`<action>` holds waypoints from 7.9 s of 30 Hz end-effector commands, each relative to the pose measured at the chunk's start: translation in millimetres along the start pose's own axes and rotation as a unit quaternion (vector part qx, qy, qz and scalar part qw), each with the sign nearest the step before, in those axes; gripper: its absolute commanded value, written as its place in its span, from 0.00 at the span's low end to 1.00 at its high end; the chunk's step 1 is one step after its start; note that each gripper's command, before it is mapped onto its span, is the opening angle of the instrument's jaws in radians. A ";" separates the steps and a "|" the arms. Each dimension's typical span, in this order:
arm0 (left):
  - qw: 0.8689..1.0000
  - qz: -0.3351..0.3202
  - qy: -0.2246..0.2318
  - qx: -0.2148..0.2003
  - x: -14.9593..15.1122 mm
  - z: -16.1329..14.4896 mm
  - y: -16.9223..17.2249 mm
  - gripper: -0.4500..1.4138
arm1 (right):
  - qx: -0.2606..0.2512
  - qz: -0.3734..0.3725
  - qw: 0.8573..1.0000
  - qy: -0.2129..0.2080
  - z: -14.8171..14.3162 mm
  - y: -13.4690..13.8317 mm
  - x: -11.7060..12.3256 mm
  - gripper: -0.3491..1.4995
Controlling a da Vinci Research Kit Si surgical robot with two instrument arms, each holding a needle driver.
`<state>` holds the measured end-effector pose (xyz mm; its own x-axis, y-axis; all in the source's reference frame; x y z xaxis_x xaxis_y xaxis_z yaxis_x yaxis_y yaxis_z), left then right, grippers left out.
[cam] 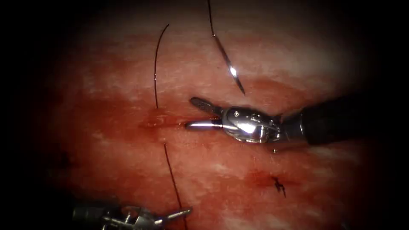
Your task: Wound Closure
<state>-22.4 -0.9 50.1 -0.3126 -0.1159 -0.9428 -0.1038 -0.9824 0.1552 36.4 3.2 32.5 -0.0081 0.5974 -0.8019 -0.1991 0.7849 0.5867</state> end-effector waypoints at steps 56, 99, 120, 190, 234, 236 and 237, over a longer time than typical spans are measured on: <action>0.999 0.035 0.024 0.008 1.9 -4.3 -10.1 0.43 | 0.195 -0.308 0.930 -0.048 2.8 -12.5 -0.5 0.00; 0.971 -0.085 0.184 0.130 6.6 -14.6 -17.3 0.00 | 0.139 -0.224 0.961 -0.086 2.4 -5.2 -2.0 0.81; 0.980 -0.078 0.144 0.111 0.3 -14.7 -18.9 0.00 | 0.103 -0.177 0.976 -0.073 1.1 -0.1 2.1 0.00; 0.993 -0.028 0.051 0.102 -4.8 -7.7 -12.3 0.00 | 0.009 -0.099 0.995 0.005 7.7 -3.6 2.4 0.63; 0.998 -0.012 0.061 0.033 -8.7 -3.7 -25.7 0.00 | 0.064 -0.116 0.988 -0.073 9.5 -6.6 -1.1 0.65; 0.998 -0.010 0.057 0.032 -9.5 -3.6 -25.8 0.00 | 0.068 -0.115 0.989 -0.070 9.4 -6.6 -1.0 0.64; 0.998 -0.006 0.056 0.030 -10.1 -3.5 -25.8 0.00 | 0.069 -0.114 0.989 -0.063 9.2 -6.5 -0.9 0.64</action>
<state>-12.7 25.4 54.4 -0.2065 -0.1249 -0.9704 -0.1605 -0.9741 0.1595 46.4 -0.5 29.9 0.1416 0.4097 -0.9011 -0.0431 0.9120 0.4079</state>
